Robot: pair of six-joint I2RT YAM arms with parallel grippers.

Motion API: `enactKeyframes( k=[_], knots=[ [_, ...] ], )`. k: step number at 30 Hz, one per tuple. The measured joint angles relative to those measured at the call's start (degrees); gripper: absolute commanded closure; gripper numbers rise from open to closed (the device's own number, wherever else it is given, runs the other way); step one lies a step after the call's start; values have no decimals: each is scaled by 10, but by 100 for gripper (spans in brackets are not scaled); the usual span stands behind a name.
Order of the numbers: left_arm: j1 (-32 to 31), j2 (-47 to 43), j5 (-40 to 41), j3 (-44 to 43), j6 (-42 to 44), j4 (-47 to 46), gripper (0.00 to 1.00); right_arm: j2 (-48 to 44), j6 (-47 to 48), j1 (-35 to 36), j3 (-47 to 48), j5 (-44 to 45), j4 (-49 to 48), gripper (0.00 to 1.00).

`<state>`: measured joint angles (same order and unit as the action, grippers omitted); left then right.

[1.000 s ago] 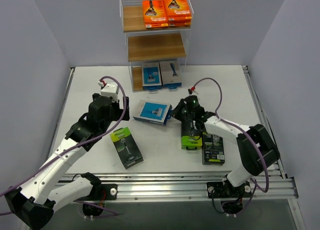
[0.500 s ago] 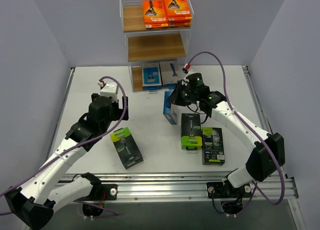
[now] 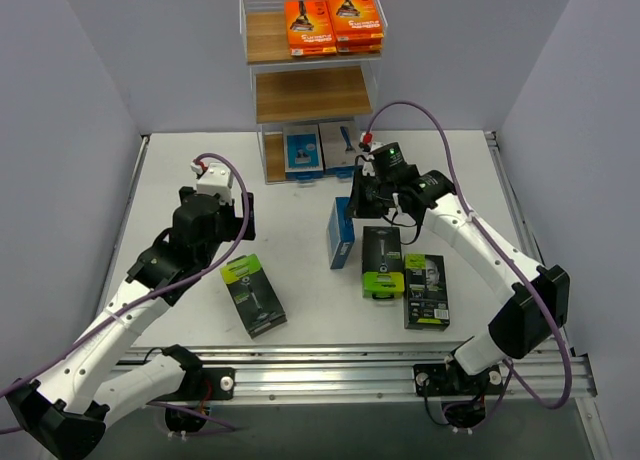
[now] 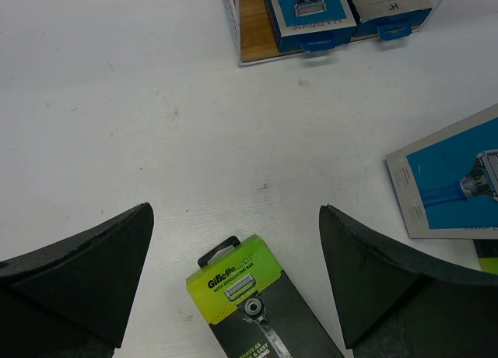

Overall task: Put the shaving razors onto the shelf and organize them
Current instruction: Grab a shaving razor with the right arm

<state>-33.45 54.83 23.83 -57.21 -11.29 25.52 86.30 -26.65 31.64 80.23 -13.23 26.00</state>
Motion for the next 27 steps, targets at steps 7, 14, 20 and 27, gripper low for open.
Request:
enactKeyframes(
  k=[7, 14, 20, 27],
  knots=[
    [0, -3, 0, 0, 0, 0, 4, 23, 25, 11, 38, 16, 43, 100],
    [0, -7, 0, 0, 0, 0, 4, 28, 33, 21, 52, 45, 64, 100],
    [0, -8, 0, 0, 0, 0, 4, 34, 38, 26, 64, 71, 78, 100],
    [0, -10, 0, 0, 0, 0, 4, 43, 40, 30, 74, 93, 86, 98]
  ],
)
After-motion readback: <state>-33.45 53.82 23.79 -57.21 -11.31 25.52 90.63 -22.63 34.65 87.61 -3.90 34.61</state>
